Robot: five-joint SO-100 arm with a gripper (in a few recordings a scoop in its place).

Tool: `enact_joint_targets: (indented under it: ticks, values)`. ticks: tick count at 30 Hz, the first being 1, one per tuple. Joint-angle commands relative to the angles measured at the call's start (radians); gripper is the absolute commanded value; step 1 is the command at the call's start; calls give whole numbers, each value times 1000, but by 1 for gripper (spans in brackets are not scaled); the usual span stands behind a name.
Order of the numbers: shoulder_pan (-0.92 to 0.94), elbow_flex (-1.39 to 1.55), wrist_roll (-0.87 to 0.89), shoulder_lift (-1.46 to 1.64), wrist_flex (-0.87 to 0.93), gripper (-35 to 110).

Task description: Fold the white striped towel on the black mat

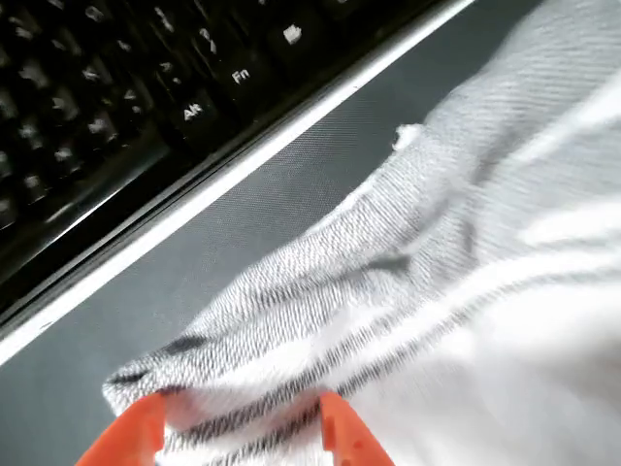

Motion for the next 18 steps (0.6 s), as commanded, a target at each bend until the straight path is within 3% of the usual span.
enact_joint_targets:
  ticks: [1, 10, 18]
  values:
    - [17, -127, -23, -137, 5, 22]
    - [15, -161, -87, -321, -34, 21]
    - [74, -172, -78, -107, 40, 22]
